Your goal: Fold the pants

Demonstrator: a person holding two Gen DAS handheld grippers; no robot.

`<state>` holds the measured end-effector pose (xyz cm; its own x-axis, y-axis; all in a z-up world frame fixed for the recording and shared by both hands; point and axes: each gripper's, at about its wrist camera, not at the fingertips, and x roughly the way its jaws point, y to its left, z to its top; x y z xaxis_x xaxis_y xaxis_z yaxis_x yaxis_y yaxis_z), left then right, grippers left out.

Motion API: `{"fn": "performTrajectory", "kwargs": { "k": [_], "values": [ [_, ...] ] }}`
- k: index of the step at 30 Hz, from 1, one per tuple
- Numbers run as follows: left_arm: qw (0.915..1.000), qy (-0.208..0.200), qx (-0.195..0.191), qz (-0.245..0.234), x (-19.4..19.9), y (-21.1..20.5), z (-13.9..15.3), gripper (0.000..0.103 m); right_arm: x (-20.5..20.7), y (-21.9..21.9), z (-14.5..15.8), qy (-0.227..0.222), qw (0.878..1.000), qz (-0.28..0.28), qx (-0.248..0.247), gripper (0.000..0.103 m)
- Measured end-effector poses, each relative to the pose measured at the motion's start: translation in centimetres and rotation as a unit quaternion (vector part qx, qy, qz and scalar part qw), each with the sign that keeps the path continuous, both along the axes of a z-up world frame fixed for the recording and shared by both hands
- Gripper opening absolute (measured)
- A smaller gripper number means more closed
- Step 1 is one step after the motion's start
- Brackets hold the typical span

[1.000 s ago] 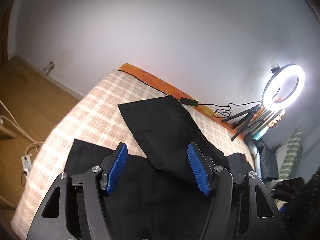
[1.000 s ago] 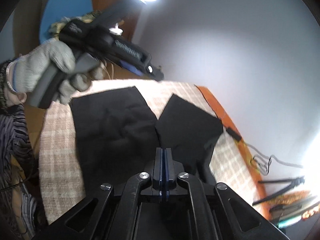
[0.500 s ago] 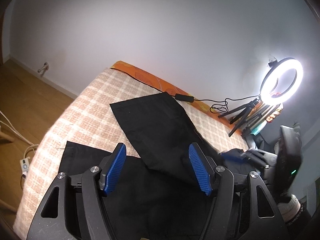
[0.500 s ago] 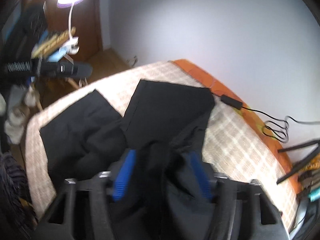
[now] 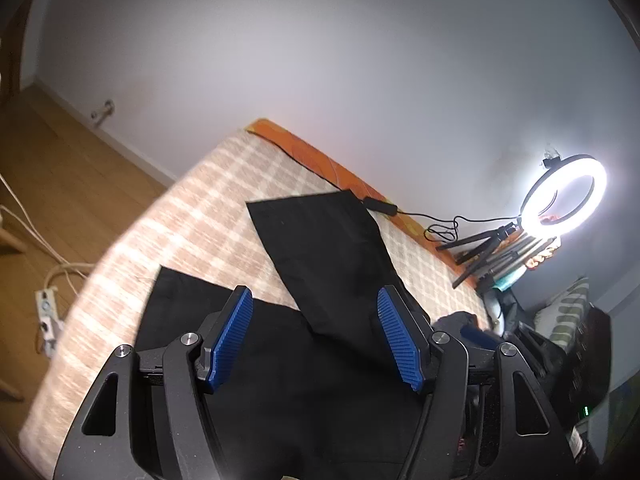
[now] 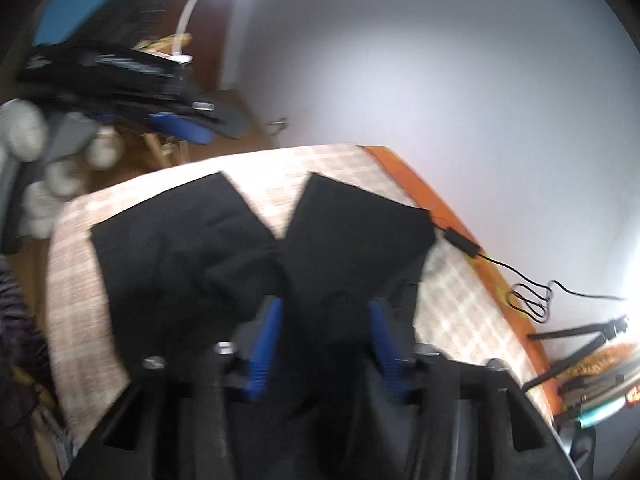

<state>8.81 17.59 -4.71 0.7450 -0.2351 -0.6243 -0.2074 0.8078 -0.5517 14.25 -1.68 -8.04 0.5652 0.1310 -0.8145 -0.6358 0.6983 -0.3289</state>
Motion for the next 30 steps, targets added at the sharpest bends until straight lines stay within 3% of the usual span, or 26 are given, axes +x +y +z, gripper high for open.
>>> {"fn": "performTrajectory", "kwargs": {
  "k": [3, 8, 10, 12, 14, 18, 21, 25, 30],
  "values": [
    [0.9995, -0.003, 0.03, 0.012, -0.2, 0.5, 0.6, 0.065, 2.6, -0.5, -1.6, 0.016, 0.999, -0.028, -0.017, 0.062],
    [0.9997, 0.003, 0.022, 0.014, -0.2, 1.3, 0.2, 0.065, 6.6, -1.7, -4.5, 0.034, 0.995, -0.075, -0.053, 0.055],
    [0.9993, 0.007, 0.032, 0.016, -0.1, 1.3, 0.2, 0.065, 8.0, -2.7, -5.0, 0.062, 0.993, -0.095, -0.028, 0.023],
    [0.9991, 0.011, 0.036, 0.018, 0.0, 1.6, -0.1, 0.065, 8.7, -3.4, -4.9, 0.077, 0.99, -0.114, 0.004, 0.012],
    [0.9994, 0.014, 0.025, 0.022, 0.1, 2.0, -0.4, 0.065, 8.6, -3.6, -4.1, 0.065, 0.99, -0.125, 0.02, 0.006],
    [0.9996, 0.016, 0.011, 0.021, 0.1, 2.3, -0.8, 0.065, 5.9, -2.7, -1.3, 0.038, 0.994, -0.093, 0.048, 0.005],
    [0.9998, 0.012, -0.001, 0.014, 0.0, 1.9, -0.7, 0.065, 2.5, -1.9, -0.3, 0.055, 0.994, -0.054, 0.08, 0.004],
    [0.9998, 0.012, -0.004, -0.015, 0.6, 0.4, -0.7, 0.065, -3.6, 0.1, -1.5, 0.065, 0.997, 0.018, 0.046, 0.003],
    [0.9976, 0.056, -0.021, -0.036, 1.6, -1.0, -3.2, 0.069, -7.0, 0.6, -3.8, 0.085, 0.995, 0.035, 0.042, 0.003]
  ]
}}
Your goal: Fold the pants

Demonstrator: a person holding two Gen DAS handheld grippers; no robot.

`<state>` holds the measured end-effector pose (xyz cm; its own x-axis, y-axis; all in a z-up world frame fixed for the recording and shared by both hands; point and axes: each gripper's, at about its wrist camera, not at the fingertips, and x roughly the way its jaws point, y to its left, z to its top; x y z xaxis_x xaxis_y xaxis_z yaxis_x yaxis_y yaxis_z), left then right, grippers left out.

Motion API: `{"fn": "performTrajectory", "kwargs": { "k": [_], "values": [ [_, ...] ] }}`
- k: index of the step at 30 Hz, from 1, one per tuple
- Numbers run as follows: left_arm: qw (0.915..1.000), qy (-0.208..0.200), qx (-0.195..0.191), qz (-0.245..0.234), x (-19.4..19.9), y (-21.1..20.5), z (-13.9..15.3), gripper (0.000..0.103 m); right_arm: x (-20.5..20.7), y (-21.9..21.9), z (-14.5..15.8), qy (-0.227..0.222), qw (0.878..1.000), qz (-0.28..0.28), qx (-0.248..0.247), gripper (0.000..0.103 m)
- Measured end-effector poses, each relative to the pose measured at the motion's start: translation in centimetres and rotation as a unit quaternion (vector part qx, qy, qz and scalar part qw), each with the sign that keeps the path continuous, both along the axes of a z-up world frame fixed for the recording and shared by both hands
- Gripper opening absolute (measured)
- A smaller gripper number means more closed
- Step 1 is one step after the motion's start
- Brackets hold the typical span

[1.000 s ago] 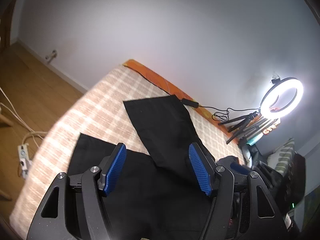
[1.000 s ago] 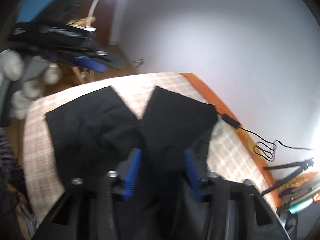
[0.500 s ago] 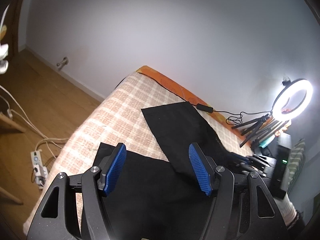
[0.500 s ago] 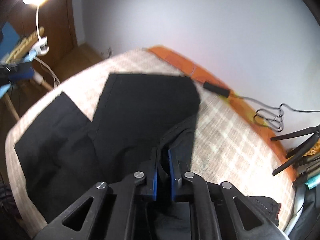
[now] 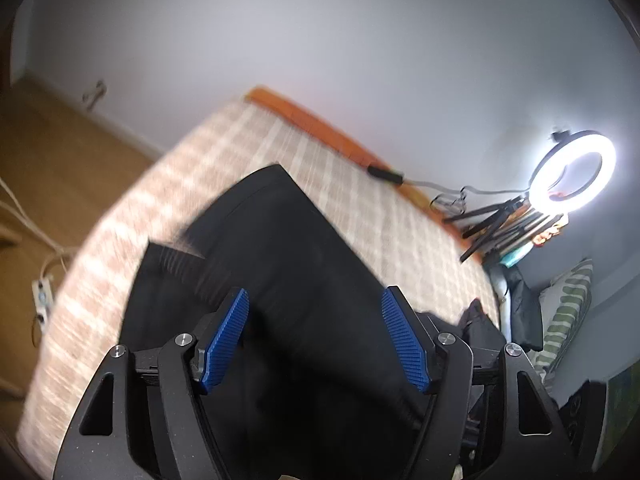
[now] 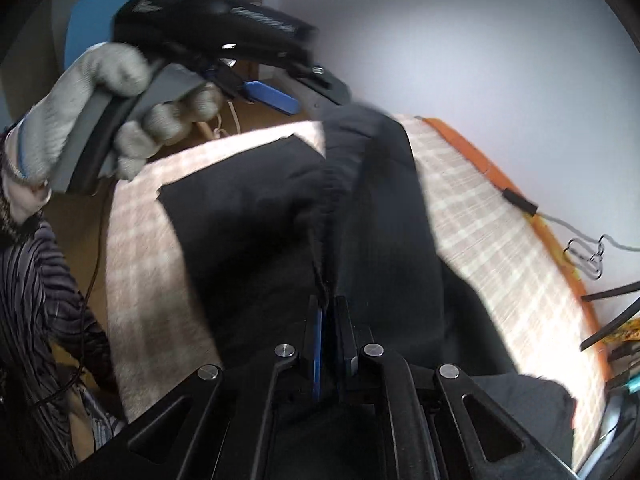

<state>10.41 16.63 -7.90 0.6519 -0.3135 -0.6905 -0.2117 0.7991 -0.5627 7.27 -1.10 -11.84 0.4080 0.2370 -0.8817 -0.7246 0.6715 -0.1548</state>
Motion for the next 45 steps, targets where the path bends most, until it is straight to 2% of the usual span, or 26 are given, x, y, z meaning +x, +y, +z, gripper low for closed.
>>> {"fn": "performTrajectory", "kwargs": {
  "k": [5, 8, 10, 12, 15, 17, 20, 24, 27, 29, 30, 31, 35, 37, 39, 40, 42, 43, 44, 45],
  "values": [
    [0.999, 0.037, -0.003, 0.022, -0.1, 1.1, -1.8, 0.069, 0.0, -1.0, -1.3, 0.001, 1.0, -0.014, -0.001, 0.003],
    [0.9984, 0.046, -0.004, 0.033, -1.4, 2.0, -1.9, 0.069, 0.6, -1.9, -0.6, -0.006, 0.999, -0.035, 0.019, 0.003],
    [0.9977, 0.05, -0.033, 0.031, -2.6, 2.0, -2.3, 0.069, 1.4, -2.4, 0.2, -0.014, 0.998, -0.053, 0.041, 0.003],
    [0.9949, 0.053, -0.083, 0.023, -3.4, 1.3, -3.3, 0.069, 2.1, -2.9, 0.7, -0.017, 0.995, -0.07, 0.065, 0.003],
    [0.9859, 0.072, -0.151, 0.007, -3.4, -0.7, -5.8, 0.069, 2.7, -3.2, 1.0, -0.021, 0.993, -0.084, 0.082, 0.003],
    [0.9817, 0.092, -0.167, -0.004, -2.5, -2.1, -7.0, 0.069, 2.7, -3.1, 1.1, -0.022, 0.992, -0.087, 0.087, 0.003],
    [0.982, 0.077, -0.172, 0.011, -1.3, -2.5, -6.9, 0.071, 2.2, -2.8, 1.2, -0.021, 0.992, -0.088, 0.089, 0.003],
    [0.9782, 0.056, -0.194, 0.048, -0.3, -1.9, -6.6, 0.07, 1.2, -3.1, 0.9, -0.018, 0.992, -0.09, 0.09, 0.003],
    [0.9771, 0.041, -0.198, 0.067, -0.2, -1.5, -6.5, 0.066, 0.8, -3.1, 0.7, -0.012, 0.991, -0.094, 0.091, 0.003],
    [0.9712, 0.036, -0.22, 0.084, -0.8, -0.9, -6.4, 0.066, 0.4, -3.0, 0.5, -0.013, 0.992, -0.092, 0.086, 0.003],
    [0.9637, 0.028, -0.25, 0.091, -1.3, -0.6, -6.3, 0.066, 0.2, -3.0, 0.5, -0.016, 0.992, -0.091, 0.083, 0.003],
    [0.9621, 0.03, -0.255, 0.092, -1.5, -0.5, -6.1, 0.066, 0.1, -3.1, 0.4, -0.018, 0.993, -0.091, 0.079, 0.003],
    [0.966, 0.022, -0.246, 0.077, -2.0, -0.7, -5.1, 0.068, 0.0, -3.2, 0.2, -0.021, 0.992, -0.095, 0.074, 0.003],
    [0.9741, 0.017, -0.215, 0.067, -1.7, -1.0, -4.7, 0.068, -0.1, -3.1, 0.0, -0.02, 0.993, -0.095, 0.07, 0.003],
    [0.9798, 0.019, -0.184, 0.076, -1.3, -1.0, -5.0, 0.068, -0.2, -3.0, 0.0, -0.022, 0.993, -0.092, 0.067, 0.003],
    [0.9809, 0.025, -0.174, 0.084, -0.9, -0.8, -5.4, 0.066, -0.4, -2.8, 0.0, -0.025, 0.994, -0.09, 0.064, 0.003],
    [0.9773, 0.035, -0.178, 0.11, -0.6, 0.1, -6.5, 0.064, -0.8, -2.5, 0.2, -0.028, 0.994, -0.089, 0.06, 0.003],
    [0.9745, 0.032, -0.188, 0.119, -0.5, 0.4, -6.9, 0.05, -1.0, -2.6, 0.3, -0.029, 0.994, -0.09, 0.061, 0.003],
    [0.9736, 0.027, -0.19, 0.124, -0.4, 0.7, -7.2, 0.041, -1.2, -2.7, 0.4, -0.029, 0.993, -0.091, 0.062, 0.003],
    [0.9759, 0.022, -0.177, 0.126, -0.3, 0.9, -7.2, 0.029, -1.3, -2.9, 0.4, -0.028, 0.993, -0.093, 0.063, 0.003]
  ]
}}
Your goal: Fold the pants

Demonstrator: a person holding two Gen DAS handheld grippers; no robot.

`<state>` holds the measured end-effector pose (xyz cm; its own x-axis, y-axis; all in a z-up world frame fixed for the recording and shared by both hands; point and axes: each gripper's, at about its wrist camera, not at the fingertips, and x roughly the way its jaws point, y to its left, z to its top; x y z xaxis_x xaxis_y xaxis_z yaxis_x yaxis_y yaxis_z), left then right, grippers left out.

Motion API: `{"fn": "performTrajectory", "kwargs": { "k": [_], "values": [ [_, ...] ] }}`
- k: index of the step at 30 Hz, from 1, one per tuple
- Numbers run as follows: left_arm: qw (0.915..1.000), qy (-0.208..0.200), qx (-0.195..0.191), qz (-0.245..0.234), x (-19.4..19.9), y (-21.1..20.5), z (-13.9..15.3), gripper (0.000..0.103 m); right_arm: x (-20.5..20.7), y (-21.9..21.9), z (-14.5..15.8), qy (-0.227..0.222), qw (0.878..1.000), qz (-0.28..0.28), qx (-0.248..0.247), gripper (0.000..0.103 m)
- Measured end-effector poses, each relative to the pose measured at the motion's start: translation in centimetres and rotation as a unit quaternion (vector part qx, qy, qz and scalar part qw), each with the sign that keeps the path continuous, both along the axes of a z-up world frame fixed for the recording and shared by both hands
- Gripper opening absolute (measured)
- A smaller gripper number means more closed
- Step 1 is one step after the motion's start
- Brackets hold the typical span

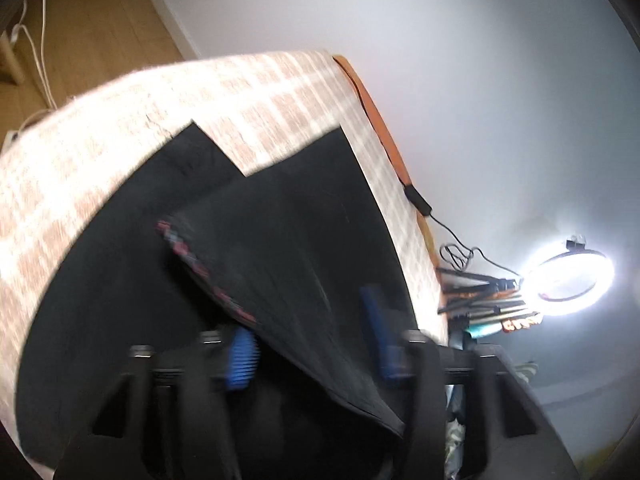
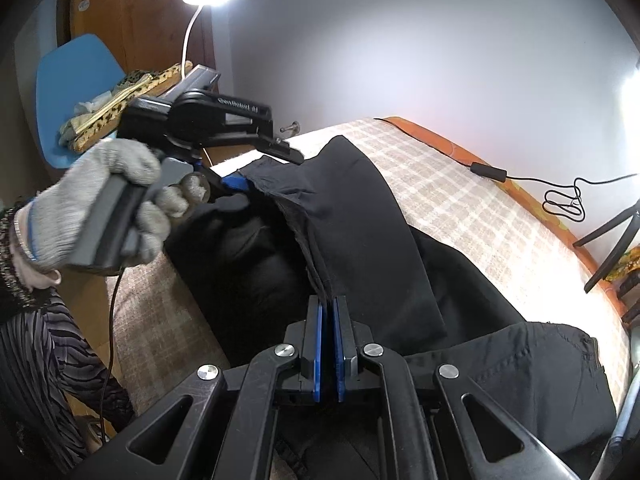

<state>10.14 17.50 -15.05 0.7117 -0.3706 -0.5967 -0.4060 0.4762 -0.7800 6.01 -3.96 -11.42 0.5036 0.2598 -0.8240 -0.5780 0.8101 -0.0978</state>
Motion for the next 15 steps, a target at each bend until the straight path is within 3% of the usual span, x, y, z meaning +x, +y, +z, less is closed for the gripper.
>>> {"fn": "performTrajectory", "kwargs": {
  "k": [1, 3, 8, 15],
  "values": [
    [0.9999, -0.006, 0.012, 0.001, -0.1, 0.1, 0.2, 0.018, -0.1, -0.1, 0.1, 0.001, 1.0, -0.002, 0.002, 0.003],
    [0.9991, -0.024, 0.033, 0.006, -0.8, 0.4, 1.1, 0.008, -0.3, -0.3, 0.1, 0.0, 1.0, -0.003, 0.003, 0.003],
    [0.9964, -0.058, 0.062, 0.008, -3.4, 0.6, 3.6, 0.007, -0.8, -0.1, 0.1, -0.004, 1.0, 0.008, -0.002, 0.003],
    [0.9909, -0.021, 0.133, 0.002, -8.8, 0.6, 2.1, 0.006, -2.2, 0.6, -1.0, 0.01, 0.999, 0.031, -0.017, 0.003]
  ]
}}
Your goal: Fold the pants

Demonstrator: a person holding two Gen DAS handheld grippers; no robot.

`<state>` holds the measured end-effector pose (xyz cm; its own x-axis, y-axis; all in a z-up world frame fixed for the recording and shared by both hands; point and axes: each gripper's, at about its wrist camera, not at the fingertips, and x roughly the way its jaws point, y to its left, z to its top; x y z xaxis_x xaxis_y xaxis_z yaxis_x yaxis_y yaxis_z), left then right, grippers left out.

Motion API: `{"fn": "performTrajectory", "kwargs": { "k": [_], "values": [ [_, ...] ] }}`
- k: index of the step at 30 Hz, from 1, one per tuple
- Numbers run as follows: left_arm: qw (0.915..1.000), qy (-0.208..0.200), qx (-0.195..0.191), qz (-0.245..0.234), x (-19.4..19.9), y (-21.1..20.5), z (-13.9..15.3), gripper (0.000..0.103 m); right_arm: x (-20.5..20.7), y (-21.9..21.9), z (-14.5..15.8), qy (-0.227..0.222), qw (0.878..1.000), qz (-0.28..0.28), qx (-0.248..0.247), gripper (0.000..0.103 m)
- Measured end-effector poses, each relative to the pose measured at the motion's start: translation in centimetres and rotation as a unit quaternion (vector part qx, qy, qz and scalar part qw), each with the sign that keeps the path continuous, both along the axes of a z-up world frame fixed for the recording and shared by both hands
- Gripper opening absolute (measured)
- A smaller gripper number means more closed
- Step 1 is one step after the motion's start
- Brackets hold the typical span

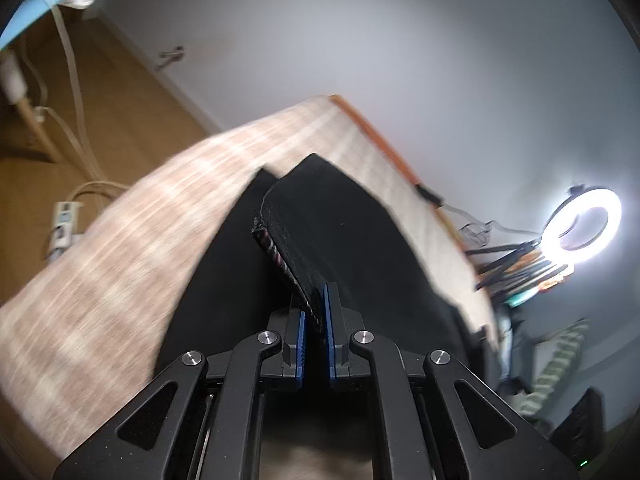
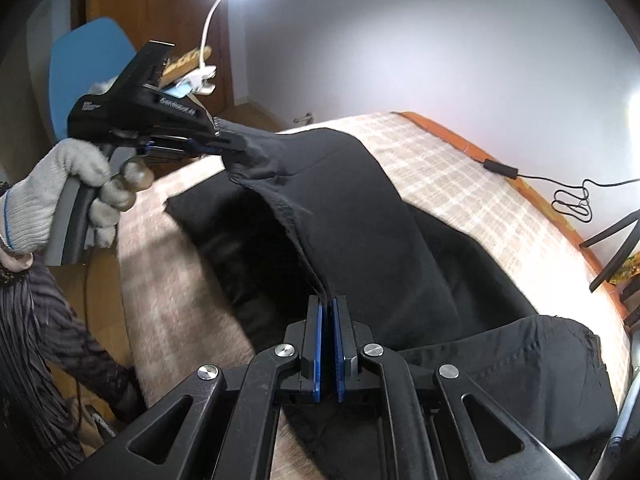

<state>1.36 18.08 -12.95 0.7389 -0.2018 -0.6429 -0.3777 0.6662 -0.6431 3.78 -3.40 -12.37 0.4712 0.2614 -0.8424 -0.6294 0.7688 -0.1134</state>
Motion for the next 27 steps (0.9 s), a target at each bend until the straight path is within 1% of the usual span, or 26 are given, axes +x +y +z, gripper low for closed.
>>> {"fn": "performTrajectory", "kwargs": {
  "k": [2, 3, 7, 9, 12, 14, 16, 17, 19, 21, 22, 23, 26, 27],
  "values": [
    [0.9998, 0.008, -0.018, 0.006, -1.1, 0.1, -1.4, 0.006, -0.6, 0.3, -0.7, 0.005, 1.0, 0.009, -0.012, 0.003],
    [0.9997, 0.013, -0.019, 0.011, -1.8, 0.1, -2.1, 0.006, -0.8, 0.4, -0.9, 0.006, 1.0, 0.012, -0.017, 0.003],
    [0.9997, 0.014, -0.007, 0.02, -3.5, -0.2, -2.7, 0.006, -1.2, 0.7, -1.3, 0.003, 0.999, 0.02, -0.031, 0.003],
    [0.9997, 0.009, 0.014, 0.02, -4.1, -0.3, -2.7, 0.006, -1.2, 0.9, -1.1, -0.009, 0.999, 0.024, -0.04, 0.003],
    [0.9987, 0.015, 0.043, 0.024, -4.4, -0.5, -2.3, 0.006, -0.8, 1.3, -1.5, -0.017, 0.998, 0.024, -0.053, 0.003],
    [0.9981, 0.025, 0.05, 0.024, -4.7, -0.3, -2.3, 0.006, -0.8, 1.4, -2.1, -0.008, 0.998, 0.022, -0.056, 0.003],
    [0.9969, 0.033, 0.069, 0.019, -5.0, -0.3, -1.9, 0.01, -0.8, 1.1, -2.4, 0.004, 0.998, 0.022, -0.054, 0.003],
    [0.9961, 0.037, 0.078, 0.019, -5.1, -0.4, -1.6, 0.01, -0.8, 0.9, -2.4, 0.009, 0.999, 0.02, -0.05, 0.004],
    [0.9932, 0.044, 0.105, 0.025, -5.6, -0.7, -0.8, 0.014, -1.0, 0.2, -2.2, 0.019, 0.999, 0.01, -0.035, 0.008],
    [0.9921, 0.041, 0.115, 0.031, -6.1, -0.7, -0.2, 0.015, -0.8, -0.8, -1.6, 0.026, 1.0, -0.004, -0.016, 0.018],
    [0.9917, 0.039, 0.117, 0.035, -6.4, -0.8, 0.1, 0.016, -0.8, -1.2, -1.2, 0.027, 1.0, -0.01, -0.008, 0.025],
    [0.9911, 0.04, 0.121, 0.037, -6.6, -0.9, 0.5, 0.017, -0.9, -1.6, -0.8, 0.029, 0.999, -0.013, 0.001, 0.029],
    [0.99, 0.023, 0.137, 0.023, -6.6, -1.8, 1.8, 0.019, -1.0, -3.2, 1.0, 0.028, 0.999, -0.034, 0.028, 0.034],
    [0.9893, 0.015, 0.144, 0.011, -6.3, -2.4, 2.4, 0.024, -1.2, -4.2, 1.9, 0.027, 0.998, -0.049, 0.043, 0.035]
  ]
}}
